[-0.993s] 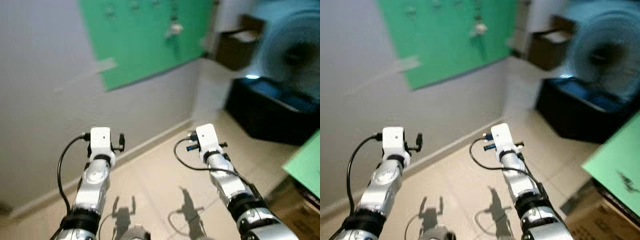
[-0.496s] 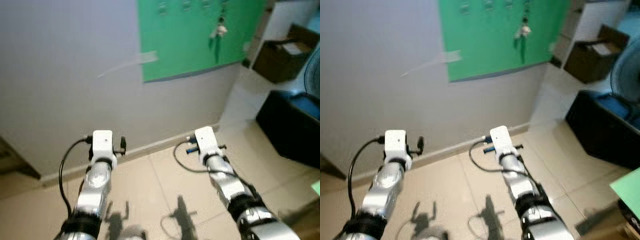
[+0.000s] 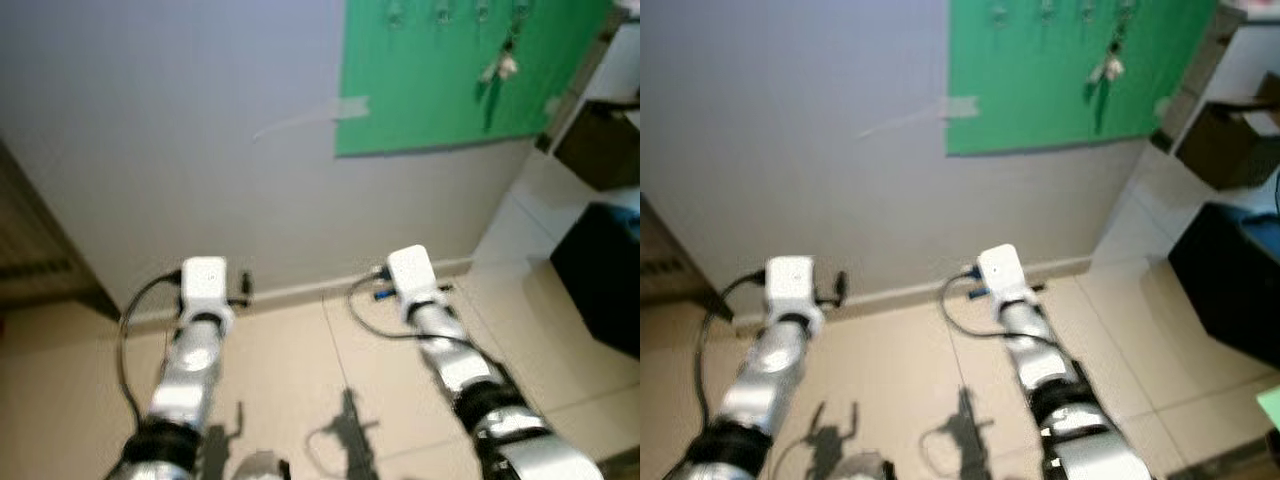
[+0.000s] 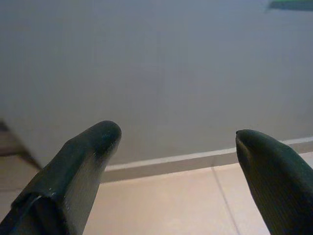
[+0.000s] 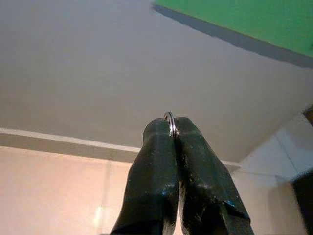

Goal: Hang keys on a hook

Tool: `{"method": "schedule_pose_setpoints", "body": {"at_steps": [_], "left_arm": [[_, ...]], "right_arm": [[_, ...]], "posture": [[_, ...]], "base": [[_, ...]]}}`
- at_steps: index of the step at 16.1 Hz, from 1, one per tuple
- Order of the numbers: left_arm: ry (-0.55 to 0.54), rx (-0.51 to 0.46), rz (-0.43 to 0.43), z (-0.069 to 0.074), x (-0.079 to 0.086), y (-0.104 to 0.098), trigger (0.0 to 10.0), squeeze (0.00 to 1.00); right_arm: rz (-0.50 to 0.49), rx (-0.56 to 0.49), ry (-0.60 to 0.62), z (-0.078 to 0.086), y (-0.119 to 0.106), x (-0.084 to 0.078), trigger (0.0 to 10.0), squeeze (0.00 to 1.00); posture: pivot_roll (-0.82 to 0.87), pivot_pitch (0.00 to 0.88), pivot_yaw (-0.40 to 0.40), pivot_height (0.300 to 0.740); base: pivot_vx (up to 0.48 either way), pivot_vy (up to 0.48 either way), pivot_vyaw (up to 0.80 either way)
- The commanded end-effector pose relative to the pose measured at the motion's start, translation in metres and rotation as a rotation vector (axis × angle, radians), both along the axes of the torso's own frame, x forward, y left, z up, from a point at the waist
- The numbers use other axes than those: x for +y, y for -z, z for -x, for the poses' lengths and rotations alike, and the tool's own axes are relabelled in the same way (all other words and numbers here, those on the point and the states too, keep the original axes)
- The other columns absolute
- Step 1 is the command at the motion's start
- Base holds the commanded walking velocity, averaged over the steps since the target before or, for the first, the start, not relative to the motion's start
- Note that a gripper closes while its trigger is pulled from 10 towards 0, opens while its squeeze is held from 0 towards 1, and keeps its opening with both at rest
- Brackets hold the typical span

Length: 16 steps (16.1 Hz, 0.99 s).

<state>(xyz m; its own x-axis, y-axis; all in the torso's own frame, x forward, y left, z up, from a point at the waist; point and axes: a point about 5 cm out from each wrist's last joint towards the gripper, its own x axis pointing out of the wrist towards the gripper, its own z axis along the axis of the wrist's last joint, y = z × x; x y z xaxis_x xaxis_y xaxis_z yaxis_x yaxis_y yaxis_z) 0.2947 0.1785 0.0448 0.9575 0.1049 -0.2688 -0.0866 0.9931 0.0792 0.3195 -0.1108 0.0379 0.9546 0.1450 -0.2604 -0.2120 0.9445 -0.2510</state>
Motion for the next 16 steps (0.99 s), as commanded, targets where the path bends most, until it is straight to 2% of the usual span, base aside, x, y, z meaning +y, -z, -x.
{"method": "schedule_pose_setpoints", "body": {"at_steps": [1,5,9,13,16], "left_arm": [[-0.006,-0.011,-0.002,-0.0035,-0.0034,-0.0037,10.0,0.0],[-0.016,-0.007,-0.003,-0.005,-0.0018,-0.0044,10.0,0.0],[-0.018,-0.001,-0.024,-0.0074,-0.0029,-0.0048,10.0,0.0],[-0.022,0.013,-0.022,-0.0076,-0.0029,-0.0035,10.0,0.0],[-0.035,0.025,-0.026,-0.0069,-0.0017,-0.0019,10.0,0.0]], "right_arm": [[-0.004,-0.006,0.024,-0.0019,-0.0013,-0.0068,0.0,0.0],[-0.002,-0.039,0.019,-0.001,-0.0031,-0.0076,0.0,0.0],[0.001,-0.03,0.019,0.0008,-0.0004,-0.0088,0.0,0.0],[-0.001,-0.031,0.014,0.0019,0.0004,-0.0084,0.0,0.0],[-0.002,-0.03,0.006,0.0032,0.0015,-0.0062,0.0,0.0]], "posture": [[-0.08,0.0,0.014,0.713],[-0.09,0.0,0.017,0.713],[-0.1,0.0,0.023,0.713],[-0.1,0.0,0.024,0.713],[-0.1,0.0,0.024,0.713]], "base": [[0.0,0.0,0.0],[0.0,0.0,0.0],[0.0,-0.48,0.0],[0.0,0.0,0.0],[0.0,-0.462,0.0]]}}
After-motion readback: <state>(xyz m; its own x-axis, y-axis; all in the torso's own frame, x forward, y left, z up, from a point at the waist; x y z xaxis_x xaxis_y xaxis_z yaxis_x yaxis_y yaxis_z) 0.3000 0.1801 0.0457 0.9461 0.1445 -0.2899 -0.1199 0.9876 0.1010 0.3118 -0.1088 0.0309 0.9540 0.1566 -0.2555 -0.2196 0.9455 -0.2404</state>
